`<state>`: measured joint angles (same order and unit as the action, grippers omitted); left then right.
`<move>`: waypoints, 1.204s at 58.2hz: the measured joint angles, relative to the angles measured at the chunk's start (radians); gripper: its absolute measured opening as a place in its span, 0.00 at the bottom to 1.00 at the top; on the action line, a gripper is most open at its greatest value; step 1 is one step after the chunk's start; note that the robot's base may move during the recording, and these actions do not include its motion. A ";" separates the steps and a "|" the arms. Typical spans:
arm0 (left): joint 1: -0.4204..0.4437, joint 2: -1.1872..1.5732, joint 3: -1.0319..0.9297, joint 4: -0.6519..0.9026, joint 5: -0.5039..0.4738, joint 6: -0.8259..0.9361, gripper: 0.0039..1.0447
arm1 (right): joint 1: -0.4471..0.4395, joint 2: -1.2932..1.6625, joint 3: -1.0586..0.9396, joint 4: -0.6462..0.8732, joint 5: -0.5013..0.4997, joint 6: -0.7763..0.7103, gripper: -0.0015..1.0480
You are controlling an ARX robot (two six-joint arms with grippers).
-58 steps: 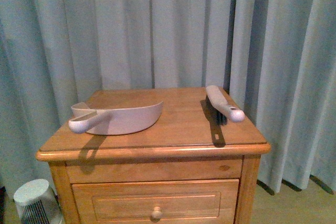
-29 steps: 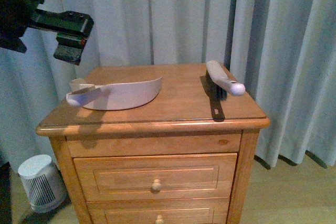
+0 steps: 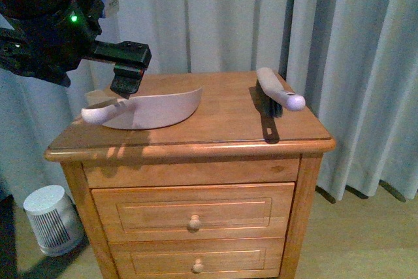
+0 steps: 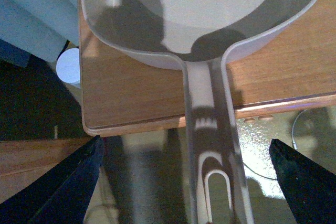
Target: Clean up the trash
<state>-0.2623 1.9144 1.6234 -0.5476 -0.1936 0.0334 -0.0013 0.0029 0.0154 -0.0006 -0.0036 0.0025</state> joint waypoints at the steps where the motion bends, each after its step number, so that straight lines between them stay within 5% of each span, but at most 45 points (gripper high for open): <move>1: 0.001 0.004 0.002 0.000 -0.001 -0.003 0.93 | 0.000 0.000 0.000 0.000 0.000 0.000 0.93; 67: 0.040 0.112 -0.016 0.105 0.014 -0.019 0.93 | 0.000 0.000 0.000 0.000 0.000 0.000 0.93; 70: 0.039 0.112 -0.016 0.107 0.014 -0.018 0.86 | 0.000 0.000 0.000 0.000 0.000 0.000 0.93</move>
<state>-0.2230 2.0266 1.6073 -0.4408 -0.1799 0.0151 -0.0013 0.0029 0.0154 -0.0006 -0.0032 0.0025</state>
